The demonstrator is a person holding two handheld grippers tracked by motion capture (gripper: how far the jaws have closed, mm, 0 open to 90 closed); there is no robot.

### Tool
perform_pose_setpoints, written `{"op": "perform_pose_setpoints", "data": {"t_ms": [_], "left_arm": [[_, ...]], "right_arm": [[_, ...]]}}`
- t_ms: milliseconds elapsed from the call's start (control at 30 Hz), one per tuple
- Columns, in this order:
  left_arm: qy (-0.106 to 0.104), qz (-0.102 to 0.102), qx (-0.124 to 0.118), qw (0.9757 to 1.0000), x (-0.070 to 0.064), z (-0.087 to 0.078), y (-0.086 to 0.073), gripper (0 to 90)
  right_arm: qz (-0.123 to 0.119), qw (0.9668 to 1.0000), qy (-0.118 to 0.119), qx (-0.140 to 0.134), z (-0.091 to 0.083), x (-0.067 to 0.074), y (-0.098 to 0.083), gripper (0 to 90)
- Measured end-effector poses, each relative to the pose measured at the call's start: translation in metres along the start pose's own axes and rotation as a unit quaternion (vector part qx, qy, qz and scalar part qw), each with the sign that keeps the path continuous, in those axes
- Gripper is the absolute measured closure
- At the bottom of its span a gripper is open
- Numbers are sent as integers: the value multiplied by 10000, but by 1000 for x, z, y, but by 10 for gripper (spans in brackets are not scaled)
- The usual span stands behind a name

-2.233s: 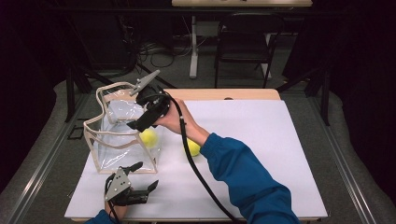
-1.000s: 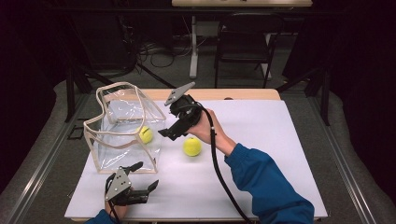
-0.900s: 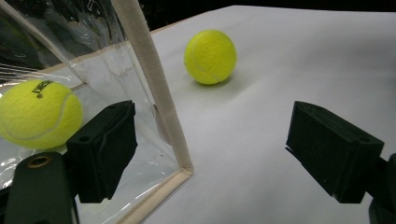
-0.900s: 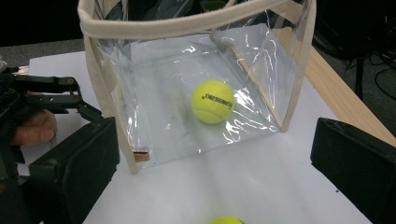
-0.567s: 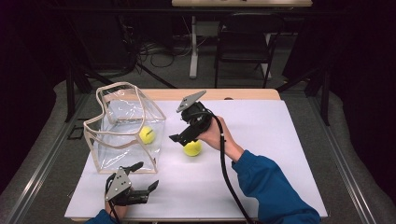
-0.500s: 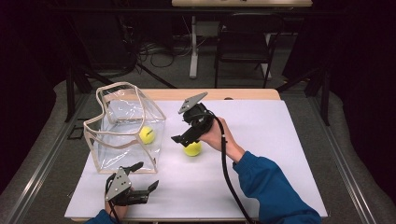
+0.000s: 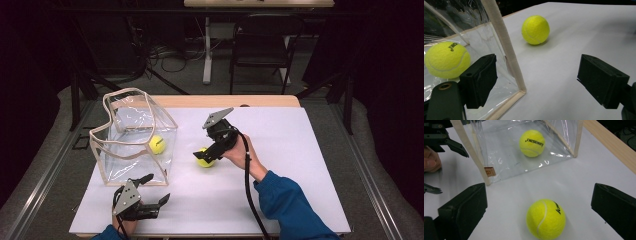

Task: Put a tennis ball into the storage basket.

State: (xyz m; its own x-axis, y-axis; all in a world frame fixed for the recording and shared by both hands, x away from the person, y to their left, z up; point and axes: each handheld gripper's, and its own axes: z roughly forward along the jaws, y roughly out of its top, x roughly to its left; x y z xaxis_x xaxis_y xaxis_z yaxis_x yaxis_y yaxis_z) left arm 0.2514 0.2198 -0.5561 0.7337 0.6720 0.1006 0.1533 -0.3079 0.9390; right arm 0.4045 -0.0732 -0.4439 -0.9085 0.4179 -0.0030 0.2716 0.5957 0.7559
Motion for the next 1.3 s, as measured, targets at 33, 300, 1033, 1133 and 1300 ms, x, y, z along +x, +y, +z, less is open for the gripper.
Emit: {"op": "perform_pose_setpoints", "data": {"t_ms": [33, 300, 1033, 1133, 1300], "left_arm": [[-2, -6, -8, 10000, 0, 0, 0, 157], [-5, -10, -9, 10000, 0, 0, 0, 157], [-29, -23, 30, 10000, 1, 2, -1, 158], [-35, -43, 20, 10000, 1, 1, -1, 157], [-43, -20, -16, 10000, 1, -1, -1, 157]], "right_arm": [[14, 10000, -1, 11, 1, 0, -2, 1], [1, 9999, -101, 9, 5, 5, -20, 0], [205, 9990, -266, 296, 16, 3, -64, 0], [265, 9988, -263, 312, 17, 1, -65, 0], [269, 9985, -318, 358, 18, 0, -66, 0]]}}
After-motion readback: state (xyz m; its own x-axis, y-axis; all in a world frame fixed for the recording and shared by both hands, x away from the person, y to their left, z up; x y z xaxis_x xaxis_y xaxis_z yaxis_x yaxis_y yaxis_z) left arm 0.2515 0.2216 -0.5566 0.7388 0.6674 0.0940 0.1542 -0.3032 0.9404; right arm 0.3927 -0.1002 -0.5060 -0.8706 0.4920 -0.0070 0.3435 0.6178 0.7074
